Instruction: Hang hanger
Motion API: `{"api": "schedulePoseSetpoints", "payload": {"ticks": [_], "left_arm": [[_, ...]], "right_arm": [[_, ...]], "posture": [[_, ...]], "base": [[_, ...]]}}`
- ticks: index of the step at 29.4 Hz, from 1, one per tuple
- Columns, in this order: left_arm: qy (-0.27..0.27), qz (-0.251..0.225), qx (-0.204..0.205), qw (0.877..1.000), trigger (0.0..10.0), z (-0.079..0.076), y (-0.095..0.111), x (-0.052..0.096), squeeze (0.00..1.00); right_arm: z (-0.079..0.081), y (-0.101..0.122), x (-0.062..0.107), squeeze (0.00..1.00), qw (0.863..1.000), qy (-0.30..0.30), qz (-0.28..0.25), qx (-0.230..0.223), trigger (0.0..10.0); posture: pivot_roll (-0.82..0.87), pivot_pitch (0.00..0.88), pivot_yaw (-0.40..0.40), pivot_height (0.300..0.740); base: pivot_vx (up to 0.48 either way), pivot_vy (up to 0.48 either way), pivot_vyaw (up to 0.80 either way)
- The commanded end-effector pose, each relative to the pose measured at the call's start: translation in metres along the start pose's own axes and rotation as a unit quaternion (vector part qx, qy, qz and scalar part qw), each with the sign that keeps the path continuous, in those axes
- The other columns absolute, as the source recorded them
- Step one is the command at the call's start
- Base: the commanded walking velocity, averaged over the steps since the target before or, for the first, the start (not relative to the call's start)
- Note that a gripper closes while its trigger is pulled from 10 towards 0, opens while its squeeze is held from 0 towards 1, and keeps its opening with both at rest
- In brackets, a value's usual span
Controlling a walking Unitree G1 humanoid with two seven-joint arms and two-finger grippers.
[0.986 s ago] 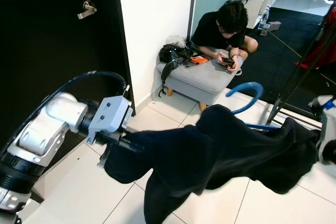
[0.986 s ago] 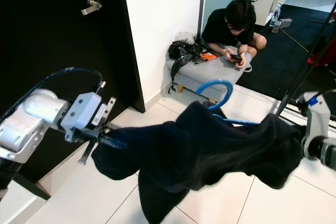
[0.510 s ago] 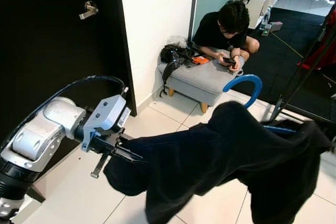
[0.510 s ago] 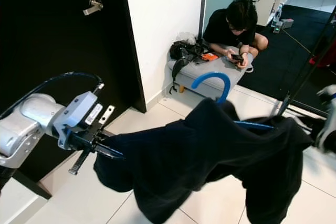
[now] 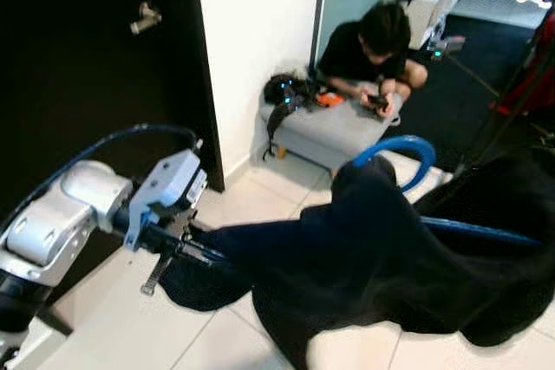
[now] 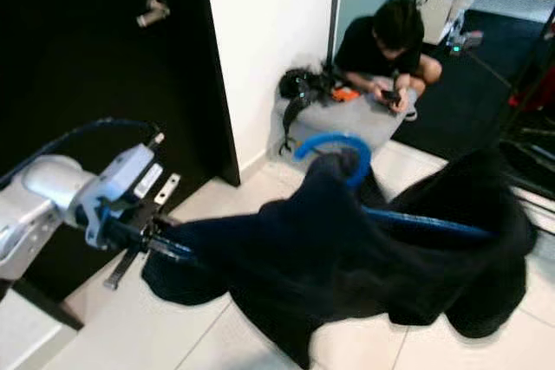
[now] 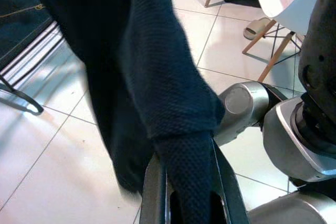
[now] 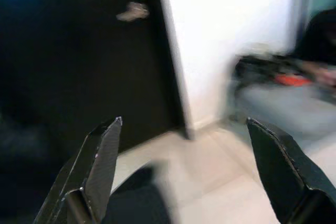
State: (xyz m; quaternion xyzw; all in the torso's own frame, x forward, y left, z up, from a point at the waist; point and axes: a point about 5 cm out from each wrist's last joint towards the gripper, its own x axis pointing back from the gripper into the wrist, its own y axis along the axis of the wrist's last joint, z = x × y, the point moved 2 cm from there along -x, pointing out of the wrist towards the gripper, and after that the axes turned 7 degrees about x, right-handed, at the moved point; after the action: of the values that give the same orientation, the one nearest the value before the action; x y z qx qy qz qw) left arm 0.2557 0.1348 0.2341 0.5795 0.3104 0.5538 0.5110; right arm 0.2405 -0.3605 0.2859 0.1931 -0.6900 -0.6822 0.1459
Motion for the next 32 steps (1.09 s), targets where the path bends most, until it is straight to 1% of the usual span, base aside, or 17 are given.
{"api": "schedulePoseSetpoints", "payload": {"ticks": [1, 2, 3, 5, 9, 10, 12, 13, 14, 15, 17, 18, 22, 23, 26, 28, 32], "left_arm": [[0.006, 0.001, -0.008, 1.0, 10.0, -0.001, 0.005, 0.006, 0.0], [0.006, 0.001, -0.008, 1.0, 10.0, -0.001, 0.005, 0.006, 0.0], [-0.002, 0.006, -0.007, 1.0, 10.0, -0.003, 0.004, 0.004, 0.0], [-0.022, 0.02, -0.004, 1.0, 10.0, -0.008, 0.002, 0.001, 0.0], [-0.029, 0.024, 0.0, 0.999, 10.0, -0.01, 0.001, 0.0, 0.0], [-0.026, 0.027, 0.001, 0.999, 10.0, -0.01, 0.0, 0.002, 0.0], [-0.013, 0.032, 0.002, 0.999, 10.0, -0.007, -0.002, 0.006, 0.0], [-0.002, 0.031, -0.001, 1.0, 10.0, -0.004, -0.001, 0.009, 0.0], [0.006, 0.03, -0.003, 1.0, 10.0, -0.001, 0.001, 0.011, 0.0], [0.006, 0.03, -0.003, 1.0, 10.0, -0.001, 0.001, 0.011, 0.0], [0.033, 0.012, -0.011, 0.999, 10.0, 0.006, 0.006, 0.012, 0.0], [0.033, 0.012, -0.011, 0.999, 10.0, 0.006, 0.006, 0.012, 0.0], [0.079, -0.024, -0.018, 0.996, 10.0, 0.015, 0.012, 0.013, 0.0], [0.079, -0.024, -0.018, 0.996, 10.0, 0.015, 0.012, 0.013, 0.0], [0.091, -0.033, -0.014, 0.995, 10.0, 0.016, 0.012, 0.016, 0.0], [0.098, -0.038, -0.014, 0.994, 10.0, 0.017, 0.014, 0.02, 0.0], [0.102, -0.045, -0.021, 0.994, 10.0, 0.019, 0.019, 0.023, 0.0]], "right_arm": [[-0.012, -0.015, -0.004, 0.0, 0.998, -0.055, 0.024, -0.002, 10.0], [-0.012, -0.015, -0.004, 0.0, 0.998, -0.055, 0.024, -0.002, 10.0], [-0.021, -0.023, -0.004, 0.0, 0.996, -0.087, 0.032, -0.012, 10.0], [-0.029, -0.033, -0.005, 0.0, 0.992, -0.116, 0.037, -0.028, 10.0], [-0.026, -0.029, -0.005, 0.0, 0.994, -0.102, 0.023, -0.033, 10.0], [-0.019, -0.023, -0.005, 0.0, 0.996, -0.077, 0.009, -0.037, 10.0], [0.012, -0.006, -0.002, 0.0, 0.998, 0.033, -0.027, -0.039, 10.0], [0.03, -0.004, 0.0, 0.0, 0.994, 0.094, -0.028, -0.045, 10.0], [0.041, -0.004, 0.002, 0.0, 0.99, 0.129, -0.024, -0.05, 10.0], [0.041, -0.004, 0.002, 0.0, 0.99, 0.129, -0.024, -0.05, 10.0], [0.052, -0.015, 0.002, 0.0, 0.986, 0.151, -0.01, -0.07, 10.0], [0.052, -0.015, 0.002, 0.0, 0.986, 0.151, -0.01, -0.07, 10.0], [0.056, -0.037, 0.001, 0.0, 0.986, 0.129, -0.019, -0.107, 10.0], [0.056, -0.037, 0.001, 0.0, 0.986, 0.129, -0.019, -0.107, 10.0], [0.063, -0.045, 0.006, 0.0, 0.981, 0.131, -0.034, -0.136, 10.0], [0.07, -0.052, 0.011, 0.0, 0.979, 0.136, -0.026, -0.152, 10.0], [0.074, -0.055, 0.016, 0.0, 0.977, 0.138, -0.016, -0.163, 10.0]], "posture": [[0.02, 0.041, 0.01, 0.74], [0.02, 0.041, 0.01, 0.74], [0.03, 0.043, 0.01, 0.74], [0.03, 0.044, 0.011, 0.74], [0.03, 0.044, 0.01, 0.74], [0.03, 0.045, 0.011, 0.74], [0.03, 0.047, 0.012, 0.74], [0.02, 0.047, 0.012, 0.74], [0.02, 0.047, 0.012, 0.74], [0.02, 0.047, 0.012, 0.74], [0.02, 0.047, 0.015, 0.74], [0.02, 0.047, 0.015, 0.74], [0.01, 0.049, 0.015, 0.74], [0.01, 0.049, 0.015, 0.74], [0.01, 0.052, 0.017, 0.74], [0.01, 0.052, 0.017, 0.74], [0.01, 0.052, 0.014, 0.74]], "base": [[0.0, 0.0, 0.0], [0.0, 0.0, 0.0], [0.0, 0.0, 0.0], [0.0, 0.0, 0.0], [0.0, 0.0, 0.0], [0.0, 0.0, 0.0], [0.0, 0.0, 0.0], [0.0, 0.0, 0.0], [0.0, 0.0, 0.0], [0.0, 0.0, 0.0], [0.0, 0.0, 0.0], [0.0, 0.0, 0.0], [0.0, 0.0, 0.0], [0.0, 0.0, 0.0], [0.0, 0.0, 0.0], [0.0, 0.0, 0.0], [0.0, 0.0, 0.0]]}}
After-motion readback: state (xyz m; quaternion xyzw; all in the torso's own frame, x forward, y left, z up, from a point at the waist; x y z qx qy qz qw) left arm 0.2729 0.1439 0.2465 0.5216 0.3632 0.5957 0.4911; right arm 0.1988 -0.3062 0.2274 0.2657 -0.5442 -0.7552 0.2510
